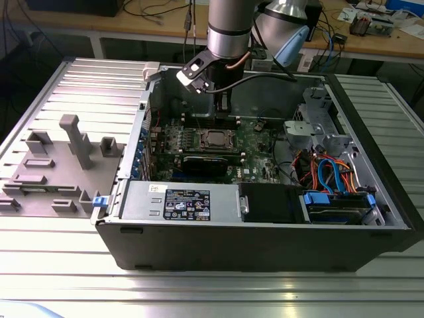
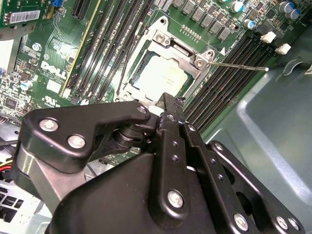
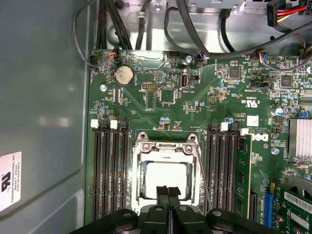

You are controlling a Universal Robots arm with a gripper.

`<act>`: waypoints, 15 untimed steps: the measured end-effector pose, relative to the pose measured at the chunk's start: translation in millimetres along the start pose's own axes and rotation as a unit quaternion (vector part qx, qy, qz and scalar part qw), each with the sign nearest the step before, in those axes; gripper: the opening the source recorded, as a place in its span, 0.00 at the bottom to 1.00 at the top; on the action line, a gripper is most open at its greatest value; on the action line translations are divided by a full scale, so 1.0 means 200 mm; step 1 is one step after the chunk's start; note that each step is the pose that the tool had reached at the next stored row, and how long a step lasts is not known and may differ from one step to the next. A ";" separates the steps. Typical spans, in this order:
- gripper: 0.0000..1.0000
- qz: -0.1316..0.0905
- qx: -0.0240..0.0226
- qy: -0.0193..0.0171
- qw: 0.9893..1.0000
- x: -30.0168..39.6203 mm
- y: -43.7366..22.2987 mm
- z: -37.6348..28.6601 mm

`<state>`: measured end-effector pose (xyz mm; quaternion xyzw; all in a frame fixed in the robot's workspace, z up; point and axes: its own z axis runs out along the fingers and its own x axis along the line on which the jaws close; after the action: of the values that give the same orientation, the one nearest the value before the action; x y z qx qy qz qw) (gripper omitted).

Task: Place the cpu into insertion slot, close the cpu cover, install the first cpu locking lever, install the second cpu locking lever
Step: 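Install the first cpu locking lever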

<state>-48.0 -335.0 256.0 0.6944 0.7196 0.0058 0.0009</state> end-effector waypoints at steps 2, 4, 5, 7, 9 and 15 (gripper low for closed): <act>0.11 0.000 0.000 0.000 1.000 0.000 0.000 0.000; 0.11 0.000 0.000 0.000 1.000 0.000 0.000 0.000; 0.11 0.000 0.000 0.000 1.000 0.000 0.000 0.000; 0.11 -0.003 0.000 0.000 1.000 0.000 0.000 0.000; 0.11 -0.008 0.000 0.000 1.000 0.000 0.000 0.000; 0.11 -0.019 0.000 0.000 1.000 0.000 0.000 0.000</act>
<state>-48.0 -335.0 256.0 0.6806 0.7326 0.0058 0.0008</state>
